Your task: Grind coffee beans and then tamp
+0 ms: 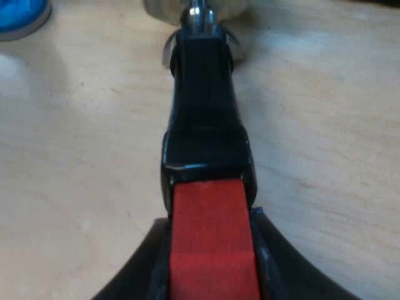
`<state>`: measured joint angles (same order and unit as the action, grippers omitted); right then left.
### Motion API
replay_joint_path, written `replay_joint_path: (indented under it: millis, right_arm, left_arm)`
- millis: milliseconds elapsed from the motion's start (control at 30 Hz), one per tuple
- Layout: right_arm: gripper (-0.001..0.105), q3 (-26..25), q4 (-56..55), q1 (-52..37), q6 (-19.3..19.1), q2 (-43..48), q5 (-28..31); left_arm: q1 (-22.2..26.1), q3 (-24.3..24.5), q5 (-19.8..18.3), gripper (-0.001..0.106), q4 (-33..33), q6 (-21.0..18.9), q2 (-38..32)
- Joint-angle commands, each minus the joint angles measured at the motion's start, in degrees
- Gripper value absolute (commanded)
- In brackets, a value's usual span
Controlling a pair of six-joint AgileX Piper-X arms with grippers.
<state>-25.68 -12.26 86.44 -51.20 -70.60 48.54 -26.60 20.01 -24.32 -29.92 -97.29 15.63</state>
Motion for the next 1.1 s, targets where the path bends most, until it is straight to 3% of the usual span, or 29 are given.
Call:
replay_joint_path:
  millis: [33, 200, 300, 667, 833, 1100]
  right_arm:
    - [0.002, 0.18, 0.44, -0.21, 0.04, -1.48, -2.93]
    - [0.039, 0.18, 0.42, -0.21, 0.03, -2.04, -6.36]
    - [0.050, 0.18, 0.42, -0.21, 0.03, -2.04, -8.16]
    - [0.052, -0.33, -5.34, -0.21, 0.03, -2.04, -15.34]
    - [0.067, -3.55, -15.09, -0.21, 0.03, -2.04, -15.34]
    - [0.067, -10.68, -29.78, -0.21, -0.19, -2.04, -15.74]
  left_arm:
    - [-0.24, 0.15, -0.34, 0.066, 0.16, -0.21, -0.31]
    - [-0.24, 0.15, -0.34, 0.066, 0.16, -0.21, -0.31]
    - [-0.24, 0.15, -0.34, 0.066, 0.16, -0.21, -0.31]
    - [-0.24, 0.15, -0.34, 0.066, 0.16, -0.21, -0.31]
    - [-0.24, 0.15, -0.34, 0.066, 0.16, -0.21, -0.31]
    - [-0.24, 0.15, -0.34, 0.066, 0.16, -0.21, -0.31]
